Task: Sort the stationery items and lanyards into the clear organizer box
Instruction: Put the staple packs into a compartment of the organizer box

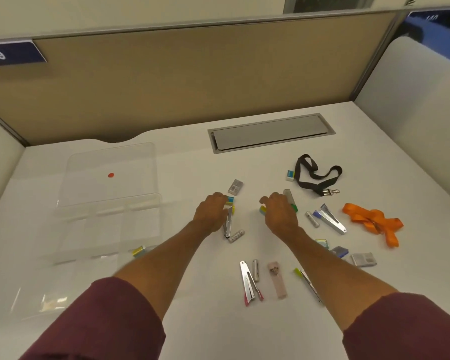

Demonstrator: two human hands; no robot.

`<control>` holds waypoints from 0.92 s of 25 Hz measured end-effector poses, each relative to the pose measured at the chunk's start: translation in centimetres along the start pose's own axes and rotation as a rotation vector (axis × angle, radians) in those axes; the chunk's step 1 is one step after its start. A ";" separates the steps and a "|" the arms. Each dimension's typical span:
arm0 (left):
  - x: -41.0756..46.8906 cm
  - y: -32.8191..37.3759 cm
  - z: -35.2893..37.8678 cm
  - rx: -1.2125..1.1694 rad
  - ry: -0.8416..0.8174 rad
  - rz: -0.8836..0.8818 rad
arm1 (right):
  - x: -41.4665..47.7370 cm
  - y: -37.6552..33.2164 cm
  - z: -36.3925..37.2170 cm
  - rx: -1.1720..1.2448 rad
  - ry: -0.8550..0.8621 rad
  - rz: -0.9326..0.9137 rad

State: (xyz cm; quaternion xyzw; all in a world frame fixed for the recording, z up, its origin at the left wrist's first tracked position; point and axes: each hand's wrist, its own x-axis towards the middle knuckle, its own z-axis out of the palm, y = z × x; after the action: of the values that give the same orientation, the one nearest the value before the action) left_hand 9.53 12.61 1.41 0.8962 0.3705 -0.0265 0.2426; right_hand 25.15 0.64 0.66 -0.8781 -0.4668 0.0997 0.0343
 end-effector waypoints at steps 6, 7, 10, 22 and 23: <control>3.4 1.0 0.6 0.047 0.014 -0.082 | 3.1 0.7 1.5 0.054 -0.140 -0.113; 4.0 1.1 0.7 0.075 0.023 -0.101 | 3.5 0.9 1.5 0.072 -0.136 -0.114; 5.1 1.5 1.2 0.106 0.073 -0.165 | 4.5 1.1 1.2 0.153 -0.095 -0.079; 5.0 1.5 -0.3 -0.039 0.159 -0.175 | 3.8 -0.7 -0.8 0.227 0.029 -0.104; 4.5 1.1 -1.1 -0.044 0.175 -0.162 | 3.6 -1.5 -1.2 0.238 0.036 -0.108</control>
State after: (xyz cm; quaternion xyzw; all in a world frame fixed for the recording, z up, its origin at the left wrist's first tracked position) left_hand 13.40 15.34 1.83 0.8566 0.4621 0.0406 0.2259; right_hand 26.13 4.54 1.55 -0.8429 -0.4977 0.1368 0.1521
